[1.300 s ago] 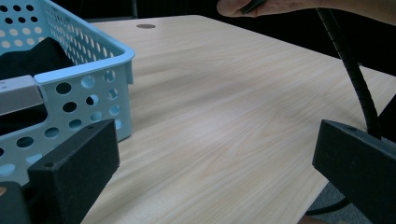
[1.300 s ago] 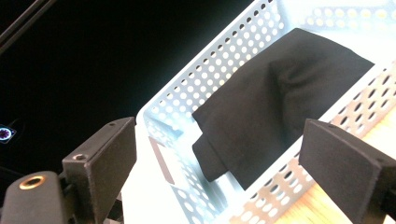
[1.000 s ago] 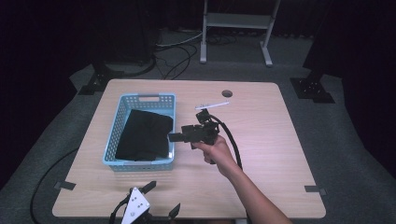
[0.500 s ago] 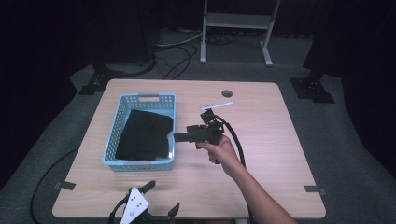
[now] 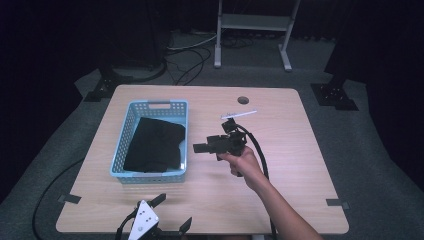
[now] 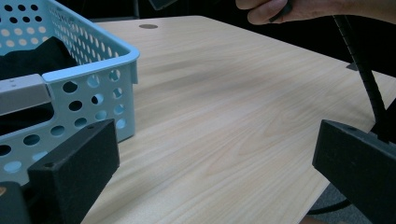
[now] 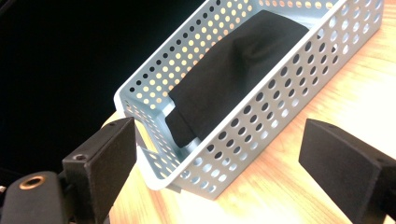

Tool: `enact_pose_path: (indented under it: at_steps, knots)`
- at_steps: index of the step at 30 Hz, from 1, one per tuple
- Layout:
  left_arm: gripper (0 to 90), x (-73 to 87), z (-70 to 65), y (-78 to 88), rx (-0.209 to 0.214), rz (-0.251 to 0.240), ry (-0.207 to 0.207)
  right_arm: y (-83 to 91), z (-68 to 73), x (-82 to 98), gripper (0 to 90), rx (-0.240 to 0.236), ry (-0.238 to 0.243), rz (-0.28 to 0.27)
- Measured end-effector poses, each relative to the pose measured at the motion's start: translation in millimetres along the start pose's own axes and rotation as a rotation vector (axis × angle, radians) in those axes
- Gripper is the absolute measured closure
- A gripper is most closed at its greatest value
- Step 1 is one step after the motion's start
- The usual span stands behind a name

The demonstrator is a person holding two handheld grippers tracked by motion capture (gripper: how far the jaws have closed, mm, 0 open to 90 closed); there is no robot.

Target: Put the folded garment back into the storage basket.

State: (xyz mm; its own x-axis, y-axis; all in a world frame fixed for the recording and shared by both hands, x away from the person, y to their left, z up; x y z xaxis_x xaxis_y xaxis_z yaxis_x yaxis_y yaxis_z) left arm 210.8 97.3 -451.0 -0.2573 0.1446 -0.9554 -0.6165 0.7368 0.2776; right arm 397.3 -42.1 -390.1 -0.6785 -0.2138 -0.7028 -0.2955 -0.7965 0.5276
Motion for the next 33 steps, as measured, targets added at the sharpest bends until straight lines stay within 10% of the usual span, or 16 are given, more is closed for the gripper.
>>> enact_pose_path:
  at_steps: [33]
  knots:
    - [0.0, 0.1, -2.0, -0.6, 0.005, 0.003, -0.007, 24.1, -16.2, 13.0, 11.0, 0.027, 0.008, 0.022]
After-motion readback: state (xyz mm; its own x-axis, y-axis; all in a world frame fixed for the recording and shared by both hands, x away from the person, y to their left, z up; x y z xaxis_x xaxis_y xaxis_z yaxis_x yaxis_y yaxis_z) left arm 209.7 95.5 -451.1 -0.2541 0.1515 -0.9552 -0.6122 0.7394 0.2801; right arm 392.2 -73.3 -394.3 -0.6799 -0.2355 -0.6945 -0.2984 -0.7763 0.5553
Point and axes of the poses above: each handheld gripper's, and its own axes: y roughly backward along the jaws, x roughly out of its underside, z roughly to its left, the point moved 7 cm from there along -y, roughly forward along the jaws, and after that the axes turned 8 degrees about x, right-handed, at the moved point
